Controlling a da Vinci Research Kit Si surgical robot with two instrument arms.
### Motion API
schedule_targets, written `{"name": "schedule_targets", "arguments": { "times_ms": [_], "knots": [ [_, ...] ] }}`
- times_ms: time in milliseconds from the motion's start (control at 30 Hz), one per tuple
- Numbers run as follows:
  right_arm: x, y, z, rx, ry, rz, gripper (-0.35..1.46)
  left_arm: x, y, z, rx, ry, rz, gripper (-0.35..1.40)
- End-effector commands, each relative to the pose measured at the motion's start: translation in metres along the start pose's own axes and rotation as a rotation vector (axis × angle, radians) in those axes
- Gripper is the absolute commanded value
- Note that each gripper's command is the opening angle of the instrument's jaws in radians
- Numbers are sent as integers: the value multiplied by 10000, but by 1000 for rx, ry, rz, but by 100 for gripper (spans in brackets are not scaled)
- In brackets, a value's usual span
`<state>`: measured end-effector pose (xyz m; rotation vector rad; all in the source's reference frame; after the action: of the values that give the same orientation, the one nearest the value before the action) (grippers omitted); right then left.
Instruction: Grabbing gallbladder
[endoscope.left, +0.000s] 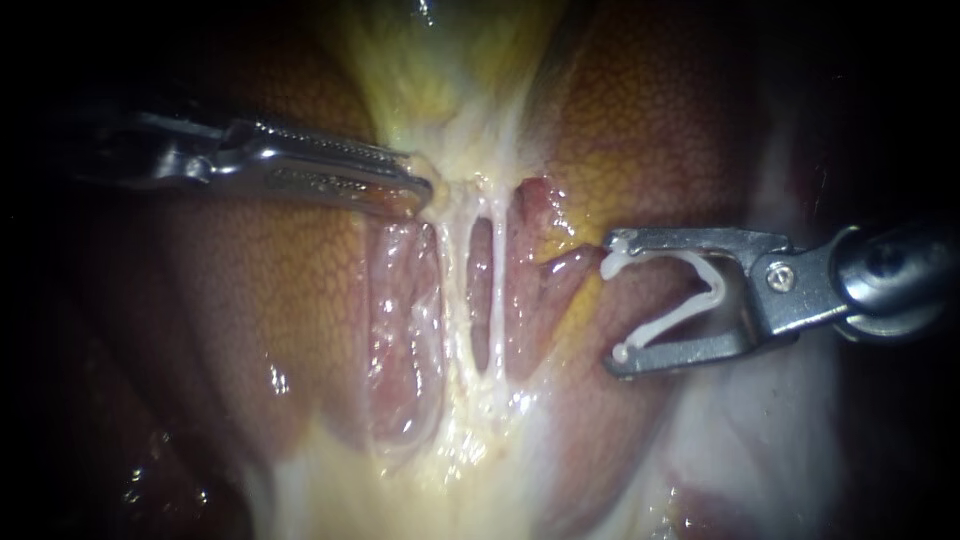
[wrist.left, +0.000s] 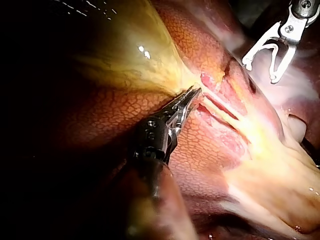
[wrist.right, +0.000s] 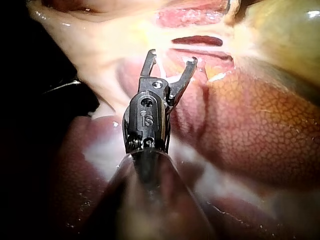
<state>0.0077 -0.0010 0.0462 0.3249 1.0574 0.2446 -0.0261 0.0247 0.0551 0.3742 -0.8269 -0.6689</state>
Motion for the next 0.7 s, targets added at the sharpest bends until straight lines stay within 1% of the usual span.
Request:
{"name": "schedule_targets", "arguments": {
  "times_ms": [33,67,200,267,367,500,700],
  "knots": [
    [0,0,0,0,0,0,59,-4,1,-5,-1,0,-4,-35],
    [0,0,0,0,0,0,59,-9,2,-12,-7,1,-7,-35],
    [0,0,0,0,0,0,59,-26,8,-37,-22,-17,-22,-35],
    [0,0,0,0,0,0,59,-31,11,-48,-36,-20,-30,-35],
    [0,0,0,0,0,0,59,-35,15,-58,-45,-20,-41,-35],
    [0,0,0,0,0,0,59,-33,16,-62,-51,-21,-46,-35],
    [0,0,0,0,0,0,59,-33,16,-62,-57,-22,-50,-35]
  ]
}}
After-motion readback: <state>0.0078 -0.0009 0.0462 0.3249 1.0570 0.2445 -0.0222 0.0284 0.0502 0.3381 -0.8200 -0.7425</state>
